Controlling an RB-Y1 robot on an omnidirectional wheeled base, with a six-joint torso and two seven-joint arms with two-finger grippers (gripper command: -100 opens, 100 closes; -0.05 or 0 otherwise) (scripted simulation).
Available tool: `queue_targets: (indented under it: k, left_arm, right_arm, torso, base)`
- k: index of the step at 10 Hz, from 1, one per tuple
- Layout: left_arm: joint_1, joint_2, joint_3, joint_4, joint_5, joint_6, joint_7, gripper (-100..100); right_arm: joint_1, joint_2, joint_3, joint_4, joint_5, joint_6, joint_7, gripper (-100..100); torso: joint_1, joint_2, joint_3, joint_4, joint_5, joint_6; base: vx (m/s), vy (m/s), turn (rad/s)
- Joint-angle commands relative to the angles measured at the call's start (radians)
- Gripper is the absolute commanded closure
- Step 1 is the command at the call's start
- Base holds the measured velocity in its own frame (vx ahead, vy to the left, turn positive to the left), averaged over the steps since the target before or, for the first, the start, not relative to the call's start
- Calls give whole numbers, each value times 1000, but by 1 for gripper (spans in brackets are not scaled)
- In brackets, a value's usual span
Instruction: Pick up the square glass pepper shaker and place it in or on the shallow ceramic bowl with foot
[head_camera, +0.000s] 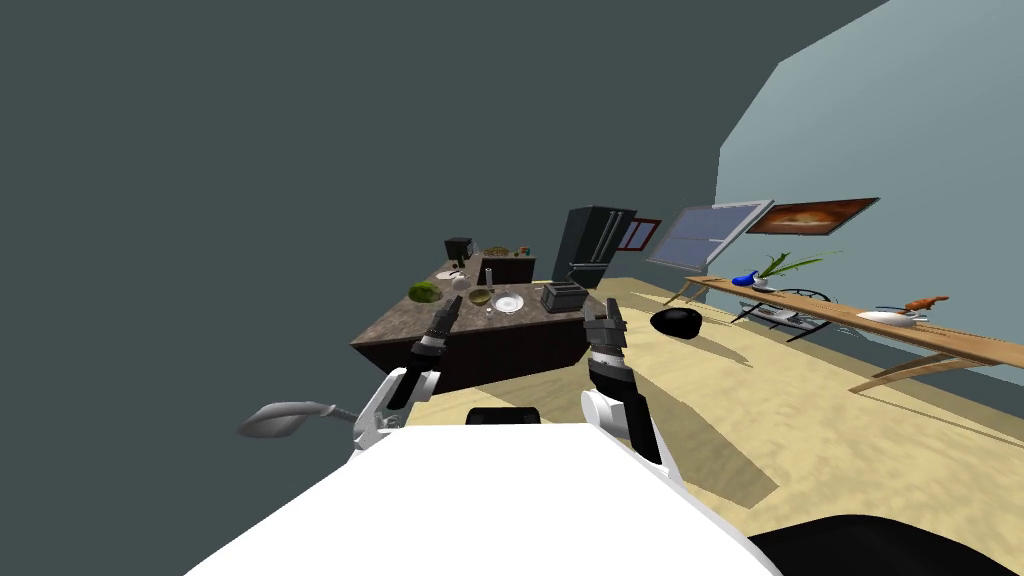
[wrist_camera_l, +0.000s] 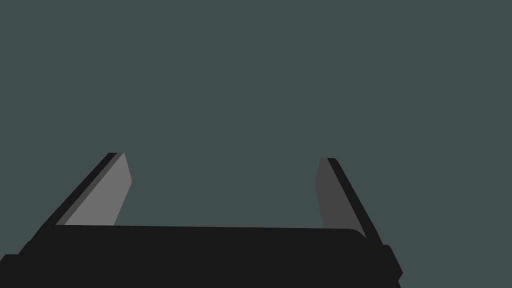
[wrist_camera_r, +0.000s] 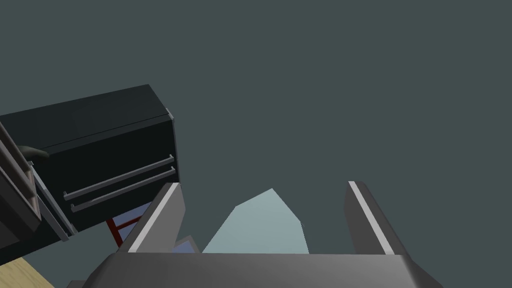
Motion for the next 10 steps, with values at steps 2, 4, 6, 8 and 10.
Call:
queue_targets:
  k: [2, 4, 6, 8, 10]
  left_arm:
    - [-23, 3, 3, 64, -34, 5, -41, -100]
    - [-37, 4, 6, 119, -60, 6, -70, -100]
    - [-44, 3, 8, 177, -83, 3, -96, -100]
    - [-47, 1, 11, 238, -105, -4, -119, -100]
    - [-46, -4, 14, 298, -125, -13, -139, -100]
  right_arm:
    - [0, 0, 0, 0, 0, 0, 0, 0]
    - [0, 0, 0, 0, 0, 0, 0, 0]
    - [0, 0, 0, 0, 0, 0, 0, 0]
    - [0, 0, 0, 0, 0, 0, 0, 0]
    - [0, 0, 0, 0, 0, 0, 0, 0]
  torso:
    - [-1, 0, 0, 0, 0, 0]
    - [-2, -2, -1, 0, 0, 0]
    - [-3, -5, -3, -1, -1, 0]
    - [-2, -8, -4, -2, 0, 0]
    - [-1, -8, -4, -2, 0, 0]
  base:
    - [-22, -77, 21]
    - [19, -88, 29]
    - [73, -89, 28]
    - [79, -74, 31]
    - [96, -72, 32]
